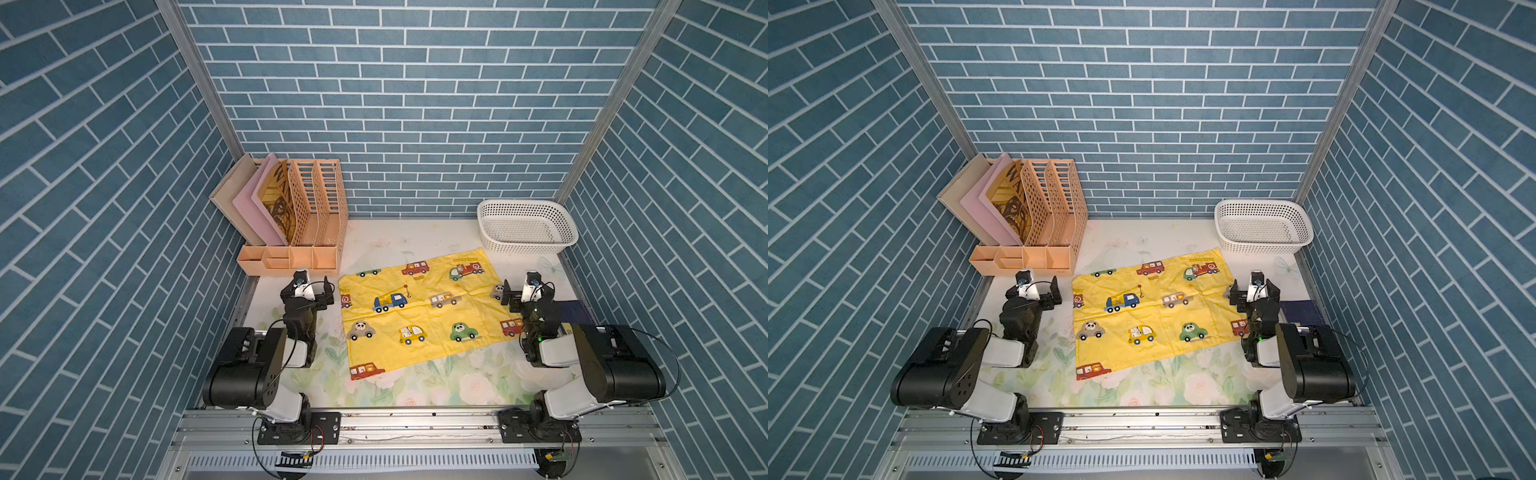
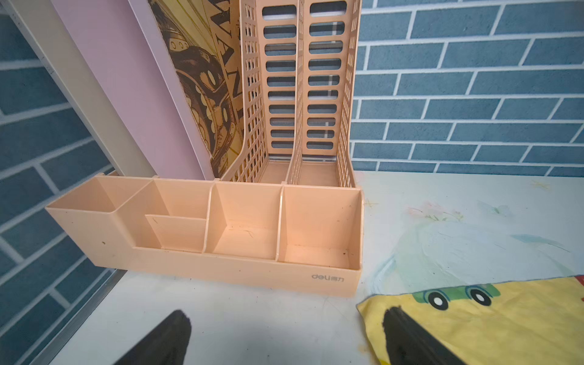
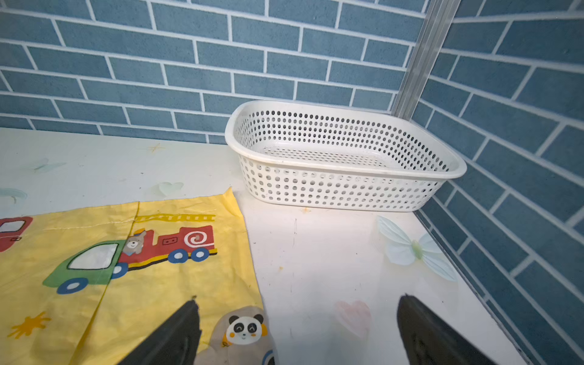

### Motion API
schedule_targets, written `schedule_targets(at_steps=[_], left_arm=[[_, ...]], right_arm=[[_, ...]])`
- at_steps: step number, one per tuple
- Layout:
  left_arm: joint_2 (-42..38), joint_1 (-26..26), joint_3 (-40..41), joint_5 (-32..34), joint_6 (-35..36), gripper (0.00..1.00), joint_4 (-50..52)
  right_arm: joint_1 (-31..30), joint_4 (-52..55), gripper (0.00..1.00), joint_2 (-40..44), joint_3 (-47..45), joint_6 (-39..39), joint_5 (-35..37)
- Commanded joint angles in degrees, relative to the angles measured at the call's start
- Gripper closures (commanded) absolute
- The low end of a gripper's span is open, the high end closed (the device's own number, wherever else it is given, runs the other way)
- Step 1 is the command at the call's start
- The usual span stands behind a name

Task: Roll up the pillowcase
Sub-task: Fold the pillowcase at the center of the board.

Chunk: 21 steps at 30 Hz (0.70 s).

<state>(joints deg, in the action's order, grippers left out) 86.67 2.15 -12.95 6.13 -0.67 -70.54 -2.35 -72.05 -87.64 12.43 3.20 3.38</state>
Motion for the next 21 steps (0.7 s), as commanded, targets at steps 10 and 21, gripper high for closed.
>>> schedule_targets(at_steps=[10,21], left_arm=[[-0.2,0.0,-0.7,-0.5,-0.1,0.0,0.3],[-21.7,6.1,-14.5,7.6,-14.0,0.13,42.8]], right_arm=[[-0.2,-0.7,0.0,-0.2,0.5,-1.7,-0.2],[-4.5,46.2,0.02,22.4,13.1,-16.3,10.4]])
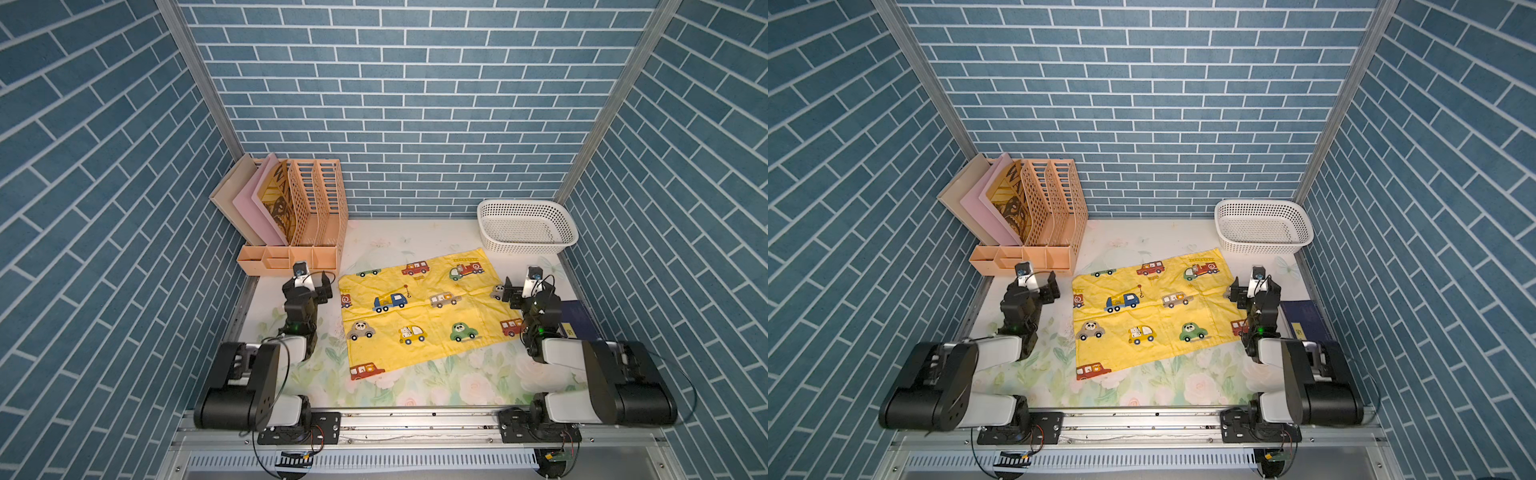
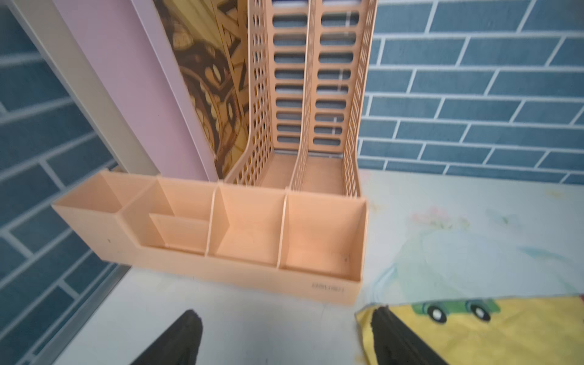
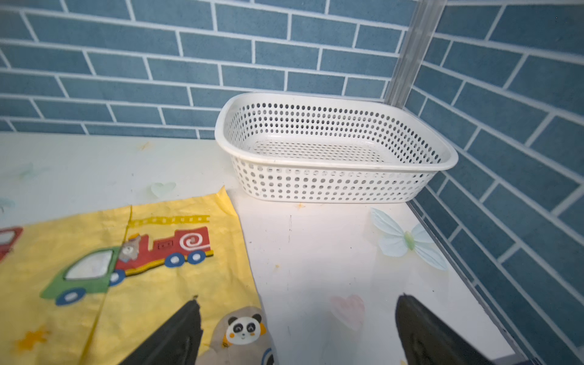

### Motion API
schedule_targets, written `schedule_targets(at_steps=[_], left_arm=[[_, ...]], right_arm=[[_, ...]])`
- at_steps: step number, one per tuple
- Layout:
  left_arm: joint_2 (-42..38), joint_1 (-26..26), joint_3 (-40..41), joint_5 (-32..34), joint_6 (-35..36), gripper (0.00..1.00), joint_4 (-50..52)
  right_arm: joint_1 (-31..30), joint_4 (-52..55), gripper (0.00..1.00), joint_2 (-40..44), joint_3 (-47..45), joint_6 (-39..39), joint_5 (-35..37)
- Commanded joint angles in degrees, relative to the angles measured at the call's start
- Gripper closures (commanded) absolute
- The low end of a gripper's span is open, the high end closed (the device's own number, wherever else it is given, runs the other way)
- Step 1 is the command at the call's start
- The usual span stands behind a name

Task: Roll up the pillowcase
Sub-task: Fold the pillowcase at the center of the board.

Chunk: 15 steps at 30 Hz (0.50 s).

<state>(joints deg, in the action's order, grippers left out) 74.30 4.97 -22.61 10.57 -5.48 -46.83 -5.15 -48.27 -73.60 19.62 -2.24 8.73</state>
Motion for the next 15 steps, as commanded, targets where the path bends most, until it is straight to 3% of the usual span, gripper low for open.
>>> schedule_targets(at_steps=[1,4,5,9,12,15], left_arm=[[-12.9,6.4,-5.7,4.8,-12.9,0.12,25.2],[-18.0,16.2,-8.9,11.3,-24.8,0.11,45.6],[-18.4,18.7,-9.0,11.5,-29.0,0.11,51.3],[-19.8,24.0,-4.9,5.1,-42.1,0.12,62.9],[-21.7,25.5,-0.5,-3.3,-46.8,0.13,62.9],[-19.8,27.3,1.1,-7.6,-49.7,0.18,65.7]], right_arm=[[-4.0,30.8,0.03,11.7,7.4,-12.6,6.9],[-6.5,50.1,0.03,18.7,9.2,-19.9,15.5],[-4.7,54.6,0.03,19.9,9.6,-21.8,14.5],[4.6,58.8,0.03,17.5,10.8,-26.0,0.0],[11.0,61.1,0.04,7.9,14.6,-26.4,-7.2],[14.8,58.4,0.06,4.7,14.4,-27.1,-11.4]])
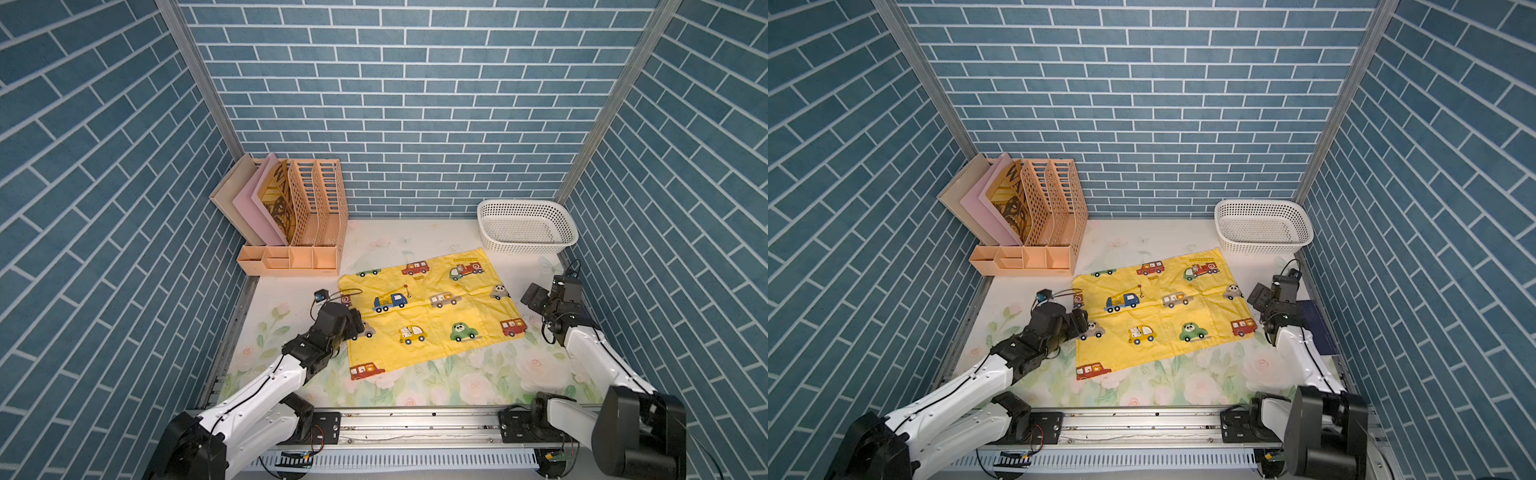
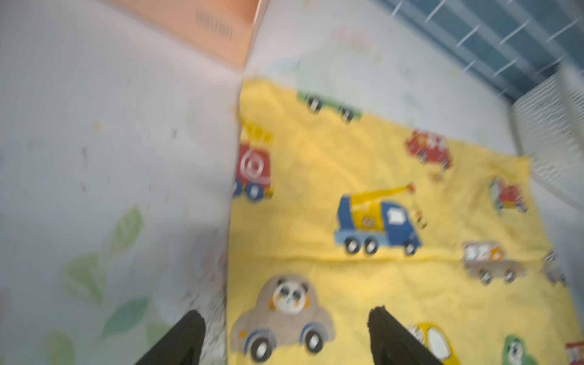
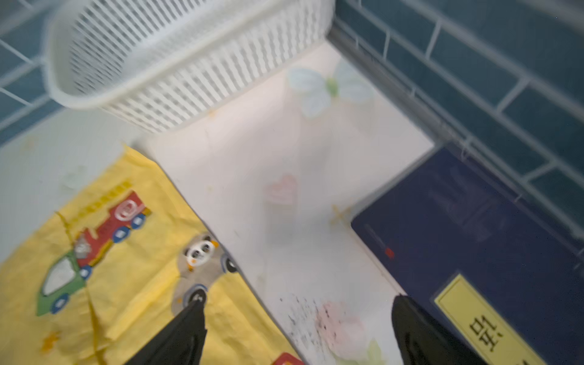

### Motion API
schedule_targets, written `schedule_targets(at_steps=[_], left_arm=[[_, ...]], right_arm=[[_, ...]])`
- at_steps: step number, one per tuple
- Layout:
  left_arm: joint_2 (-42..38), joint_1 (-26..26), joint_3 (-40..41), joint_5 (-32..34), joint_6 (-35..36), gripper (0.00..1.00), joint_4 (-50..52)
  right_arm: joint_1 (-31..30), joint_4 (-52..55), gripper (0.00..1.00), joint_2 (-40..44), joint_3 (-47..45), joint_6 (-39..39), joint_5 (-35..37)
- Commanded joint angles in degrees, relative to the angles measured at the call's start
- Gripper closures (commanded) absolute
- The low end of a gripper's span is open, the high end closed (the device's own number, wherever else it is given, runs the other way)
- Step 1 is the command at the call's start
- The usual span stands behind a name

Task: Roll up the pillowcase
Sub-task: Fold the pillowcase at the center of the board.

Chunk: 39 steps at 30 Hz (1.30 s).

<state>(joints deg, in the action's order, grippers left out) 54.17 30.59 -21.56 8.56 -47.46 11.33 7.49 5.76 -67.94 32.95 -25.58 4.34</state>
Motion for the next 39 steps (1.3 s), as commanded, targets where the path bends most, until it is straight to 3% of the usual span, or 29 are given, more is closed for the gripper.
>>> schedule_targets(at_steps=[1,12,18,22,27,34,39], left_arm=[[0.8,3.8,0.0,-5.3,-9.3,0.18,8.6],[6.4,17.9,-1.1,-7.8,-22.6,0.2,20.8],[13.8,24.5,-9.2,-6.2,-23.3,0.22,32.1],[10.1,25.2,-8.7,-4.4,-25.2,0.24,38.8],[6.6,25.5,-1.2,-7.4,-27.7,0.34,30.0],[8.4,25.8,0.3,-5.5,-28.6,0.33,17.5],[8.5,25.9,2.2,-6.1,-29.8,0.39,10.5]], right_arm=[[2.6,3.9,0.06,-0.9,0.9,-3.9,-6.5],[4.8,2.5,0.03,-1.7,-0.6,-3.4,0.6],[4.9,2.3,0.02,-2.2,0.4,-3.3,1.0],[5.0,1.7,0.02,-1.9,0.6,-3.2,1.7],[4.9,0.1,0.01,-2.5,-0.3,-3.4,1.8],[5.0,-0.9,0.01,-3.1,-0.8,-3.5,1.5],[4.9,-2.2,0.01,-3.8,-1.0,-3.8,0.8]])
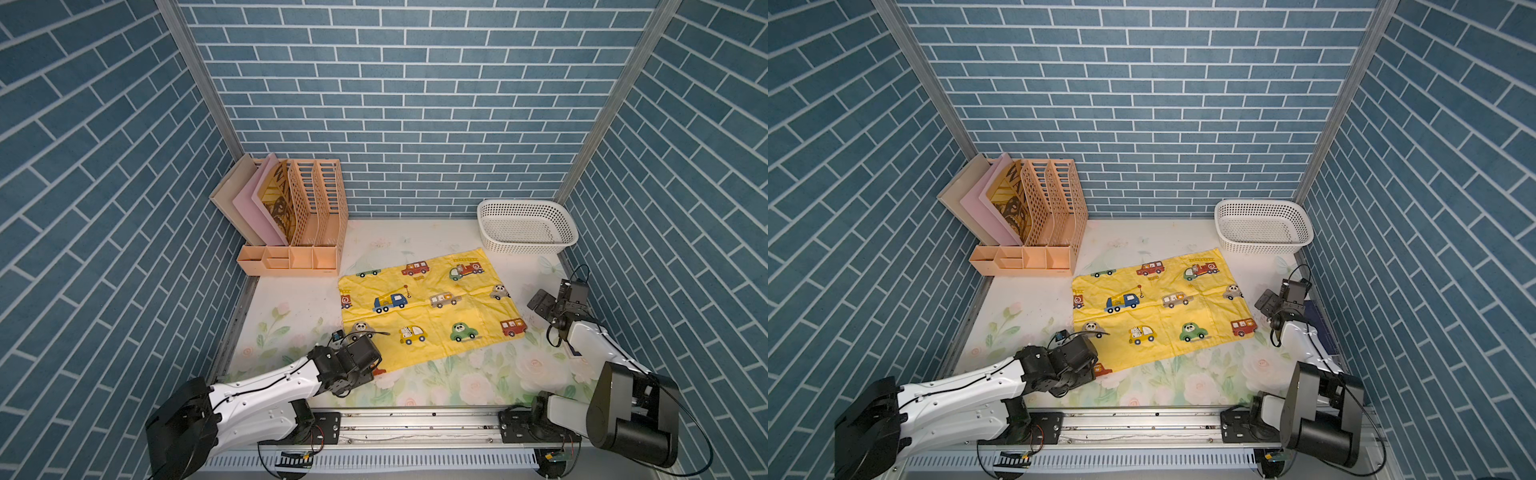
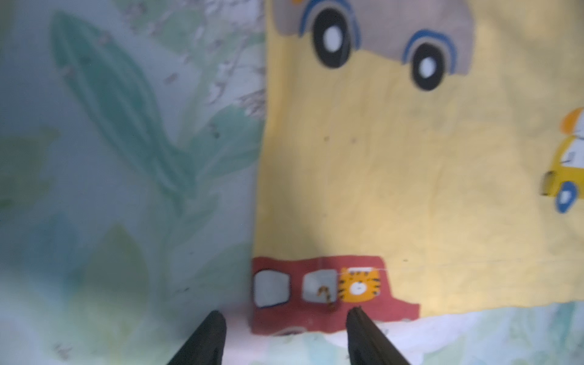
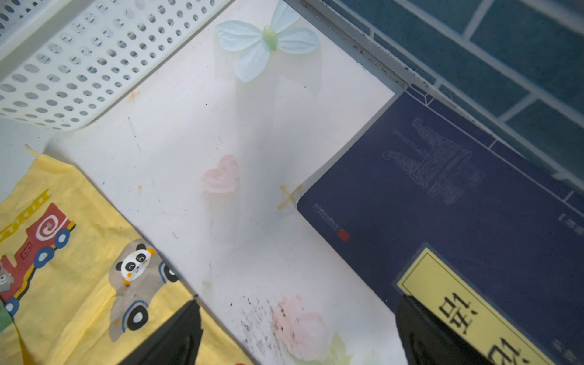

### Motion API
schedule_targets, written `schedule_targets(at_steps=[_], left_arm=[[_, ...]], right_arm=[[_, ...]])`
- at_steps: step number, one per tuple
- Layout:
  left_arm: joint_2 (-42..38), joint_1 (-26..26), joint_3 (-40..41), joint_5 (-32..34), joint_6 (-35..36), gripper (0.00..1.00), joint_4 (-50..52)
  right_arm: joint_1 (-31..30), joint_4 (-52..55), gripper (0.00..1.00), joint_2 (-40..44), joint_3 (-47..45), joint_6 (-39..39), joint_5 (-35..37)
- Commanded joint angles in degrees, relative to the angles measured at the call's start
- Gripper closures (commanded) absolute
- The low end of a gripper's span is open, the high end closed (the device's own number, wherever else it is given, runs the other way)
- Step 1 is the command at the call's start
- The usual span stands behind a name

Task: Roll up the pillowcase
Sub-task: Fold the pillowcase at the center of the board.

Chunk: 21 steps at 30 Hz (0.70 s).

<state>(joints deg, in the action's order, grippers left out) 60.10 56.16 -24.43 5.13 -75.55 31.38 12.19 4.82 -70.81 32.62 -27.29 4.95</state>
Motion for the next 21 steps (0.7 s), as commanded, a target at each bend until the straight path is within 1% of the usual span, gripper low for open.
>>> schedule_targets(at_steps=[1,3,5,7,9,10,12,15,17,18,20,21], left_arm=[[3.0,0.3,4.6,-2.1,-1.6,0.41,-9.5],[4.9,0.3,3.1,-1.1,-0.7,0.47,-6.7],[6.4,0.4,1.7,-0.4,0.5,0.58,-3.4],[5.9,0.4,0.7,1.0,0.7,0.74,-0.8],[4.8,0.4,-0.7,2.8,0.7,0.87,2.1],[4.3,0.4,-1.6,4.0,0.6,0.91,4.1],[3.7,0.4,-3.0,5.5,0.7,0.91,6.7],[3.4,0.2,-4.3,6.5,1.1,0.95,8.1],[3.4,-0.1,-4.6,7.1,1.4,0.96,8.6],[3.3,-0.5,-4.6,7.5,1.6,0.97,8.8],[3.0,-1.9,-4.6,8.4,2.3,0.98,8.9],[2.7,-2.8,-4.5,8.4,2.8,0.98,8.4]], right_arm=[[0.3,-1.4,0.01,-1.1,-0.8,-2.2,0.0],[0.3,-1.4,0.01,-1.3,-0.9,-2.3,0.0],[0.3,-1.4,0.01,-1.2,-1.0,-2.3,0.3],[0.2,-0.8,0.01,-1.1,-1.0,-2.4,0.7],[0.3,-0.1,0.01,-1.1,-1.5,-2.9,0.1],[0.3,0.3,0.01,-1.1,-1.9,-3.3,-0.6],[0.3,2.3,0.02,-1.9,-2.1,-4.3,-0.7],[-0.7,6.2,0.06,-3.3,-1.9,-4.4,-3.6],[-2.3,10.0,0.07,-4.0,-0.9,-5.9,-5.2],[-4.1,11.3,0.08,-3.7,-0.8,-6.4,-5.6],[-7.7,12.9,0.1,-2.4,-1.1,-7.5,-2.1],[-8.5,13.0,0.1,-2.2,-1.5,-7.8,-1.9]])
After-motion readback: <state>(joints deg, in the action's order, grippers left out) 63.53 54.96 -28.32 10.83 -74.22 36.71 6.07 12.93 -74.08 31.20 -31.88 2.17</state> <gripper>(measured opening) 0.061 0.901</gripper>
